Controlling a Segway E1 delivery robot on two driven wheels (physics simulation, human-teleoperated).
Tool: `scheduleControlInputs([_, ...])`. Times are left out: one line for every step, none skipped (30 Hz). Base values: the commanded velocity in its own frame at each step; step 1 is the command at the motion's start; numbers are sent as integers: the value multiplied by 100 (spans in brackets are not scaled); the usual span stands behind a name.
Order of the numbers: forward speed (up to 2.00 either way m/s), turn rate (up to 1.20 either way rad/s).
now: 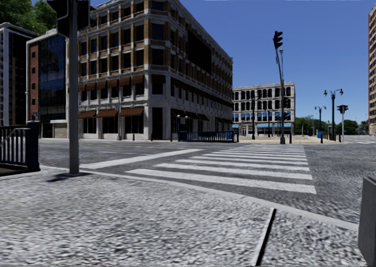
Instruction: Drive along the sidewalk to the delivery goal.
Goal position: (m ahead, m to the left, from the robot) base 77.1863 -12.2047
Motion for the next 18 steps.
scheduleControlInputs([200, -35])
scheduleControlInputs([200, -35])
scheduleControlInputs([200, -35])
scheduleControlInputs([200, -35])
scheduleControlInputs([200, -35])
scheduleControlInputs([200, -35])
scheduleControlInputs([200, -35])
scheduleControlInputs([200, -35])
scheduleControlInputs([200, -35])
scheduleControlInputs([200, -35])
scheduleControlInputs([200, -35])
scheduleControlInputs([200, -35])
scheduleControlInputs([200, -35])
scheduleControlInputs([200, -35])
scheduleControlInputs([200, -35])
scheduleControlInputs([200, -35])
scheduleControlInputs([200, -35])
scheduleControlInputs([200, -35])
